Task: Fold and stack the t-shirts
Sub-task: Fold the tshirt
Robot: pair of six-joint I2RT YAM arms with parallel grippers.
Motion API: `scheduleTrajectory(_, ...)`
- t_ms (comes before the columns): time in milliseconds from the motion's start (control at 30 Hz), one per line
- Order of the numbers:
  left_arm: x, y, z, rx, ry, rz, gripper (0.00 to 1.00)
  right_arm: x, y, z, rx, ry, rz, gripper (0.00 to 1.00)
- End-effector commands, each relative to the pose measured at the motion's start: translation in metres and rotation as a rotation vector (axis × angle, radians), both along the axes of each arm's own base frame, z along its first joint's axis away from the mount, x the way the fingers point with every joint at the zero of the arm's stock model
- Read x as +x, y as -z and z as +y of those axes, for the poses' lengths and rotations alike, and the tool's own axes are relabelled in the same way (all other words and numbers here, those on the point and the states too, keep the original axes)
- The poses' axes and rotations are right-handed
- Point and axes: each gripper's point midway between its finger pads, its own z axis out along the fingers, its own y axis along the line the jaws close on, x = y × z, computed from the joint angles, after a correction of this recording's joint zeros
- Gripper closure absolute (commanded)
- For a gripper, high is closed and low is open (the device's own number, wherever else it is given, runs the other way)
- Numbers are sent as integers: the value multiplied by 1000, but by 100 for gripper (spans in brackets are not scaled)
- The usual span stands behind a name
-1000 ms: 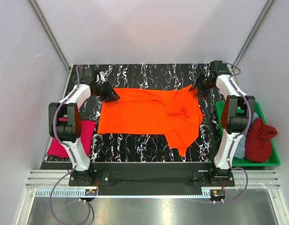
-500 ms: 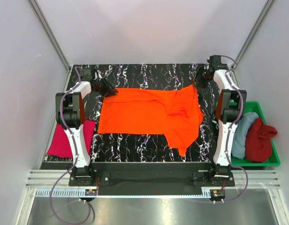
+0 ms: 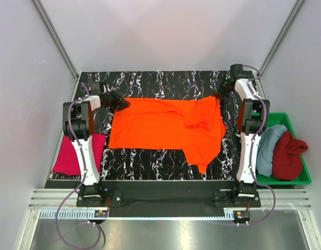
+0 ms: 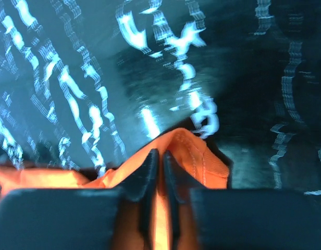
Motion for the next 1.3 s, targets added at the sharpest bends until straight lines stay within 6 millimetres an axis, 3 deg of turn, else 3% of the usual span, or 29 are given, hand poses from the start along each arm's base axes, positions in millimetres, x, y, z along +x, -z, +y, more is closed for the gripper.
scheduleTrajectory(0, 6, 4, 19, -31, -54, 3, 70, 6, -16, -27, -89, 121, -19, 89)
scheduleTrajectory(67, 8, 8, 24, -36, -61, 11, 70, 4, -13, -40, -143, 164, -10, 100)
scheduleTrajectory(200, 13, 15, 30, -46, -72, 20, 70, -1, -3, -54, -185, 261, 27, 100)
scheduleTrajectory(367, 18, 20, 29, -56, -56, 14, 70, -1, 5, -58, -195, 296, 43, 100)
scheduleTrajectory(500, 20, 14, 32, -44, -35, -6, 70, 1, -4, -56, -196, 264, 24, 100)
scheduleTrajectory(600, 23, -3, 36, 0, -16, -42, 66, -2, -18, -60, -212, 257, 18, 97)
scheduleTrajectory(633, 25, -17, 37, 16, -14, -72, 65, -7, -20, -60, -219, 249, 38, 78)
scheduleTrajectory(667, 24, -25, 38, 24, -10, -85, 64, -10, -23, -61, -227, 238, 45, 70)
scheduleTrajectory(767, 15, -54, 37, 63, 9, -129, 62, -23, -42, -69, -290, 213, 78, 54)
scheduleTrajectory(833, 3, -74, 32, 102, 32, -164, 61, -34, -53, -78, -344, 211, 102, 50)
scheduleTrajectory(867, -4, -80, 29, 114, 41, -171, 60, -38, -72, -78, -349, 217, 79, 48)
scheduleTrajectory(900, -15, -93, 22, 141, 63, -199, 59, -45, -73, -76, -347, 210, 90, 47)
scheduleTrajectory(933, -21, -97, 18, 155, 74, -207, 58, -51, -79, -76, -345, 215, 89, 46)
scheduleTrajectory(967, -30, -100, 5, 164, 100, -212, 57, -57, -97, -75, -339, 225, 64, 45)
scheduleTrajectory(1033, -50, -107, -8, 184, 126, -223, 54, -74, -93, -73, -342, 218, 92, 37)
scheduleTrajectory(1067, -58, -108, -16, 192, 140, -224, 53, -81, -106, -74, -349, 223, 72, 35)
scheduleTrajectory(1100, -72, -103, -35, 193, 182, -212, 52, -92, -97, -75, -360, 202, 99, 34)
scheduleTrajectory(1133, -79, -111, -46, 192, 201, -231, 52, -98, -99, -74, -360, 193, 99, 34)
scheduleTrajectory(1167, -89, -114, -69, 183, 251, -239, 51, -110, -99, -70, -350, 178, 110, 34)
scheduleTrajectory(1233, -100, -117, -96, 149, 292, -241, 51, -118, -100, -49, -247, 132, 93, 36)
scheduleTrajectory(1267, -106, -121, -123, 123, 341, -274, 51, -136, -97, -36, -182, 123, 102, 36)
